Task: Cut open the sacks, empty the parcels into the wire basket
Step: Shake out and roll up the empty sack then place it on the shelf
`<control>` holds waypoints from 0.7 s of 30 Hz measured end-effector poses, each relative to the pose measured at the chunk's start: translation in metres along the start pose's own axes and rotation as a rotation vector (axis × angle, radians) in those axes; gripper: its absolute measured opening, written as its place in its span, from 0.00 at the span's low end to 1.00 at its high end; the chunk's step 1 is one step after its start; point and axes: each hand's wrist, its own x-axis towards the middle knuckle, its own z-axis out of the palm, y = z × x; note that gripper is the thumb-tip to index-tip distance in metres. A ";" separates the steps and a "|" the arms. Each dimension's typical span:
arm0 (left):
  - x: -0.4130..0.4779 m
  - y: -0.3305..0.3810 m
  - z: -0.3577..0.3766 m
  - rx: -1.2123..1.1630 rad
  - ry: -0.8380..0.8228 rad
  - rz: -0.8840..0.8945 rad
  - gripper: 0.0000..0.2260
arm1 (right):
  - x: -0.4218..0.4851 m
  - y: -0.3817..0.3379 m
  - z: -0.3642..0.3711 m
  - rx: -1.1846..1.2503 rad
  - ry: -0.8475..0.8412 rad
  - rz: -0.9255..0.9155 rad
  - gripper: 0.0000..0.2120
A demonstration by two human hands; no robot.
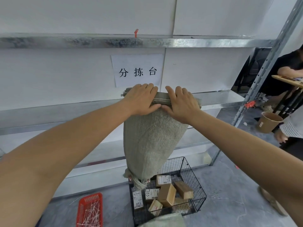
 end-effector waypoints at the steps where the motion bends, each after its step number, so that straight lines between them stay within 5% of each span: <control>1: -0.001 0.000 0.000 -0.016 0.015 0.011 0.20 | -0.001 0.001 0.001 0.001 -0.011 -0.012 0.31; 6: -0.003 -0.001 0.000 -0.027 0.048 0.041 0.13 | 0.000 0.006 -0.003 -0.005 -0.066 -0.077 0.15; 12: 0.000 0.004 -0.009 -0.042 -0.060 0.015 0.10 | -0.002 0.002 -0.004 0.131 -0.015 -0.084 0.10; 21: -0.001 0.017 -0.005 0.055 -0.043 0.052 0.11 | -0.002 0.003 -0.011 0.155 -0.214 0.007 0.18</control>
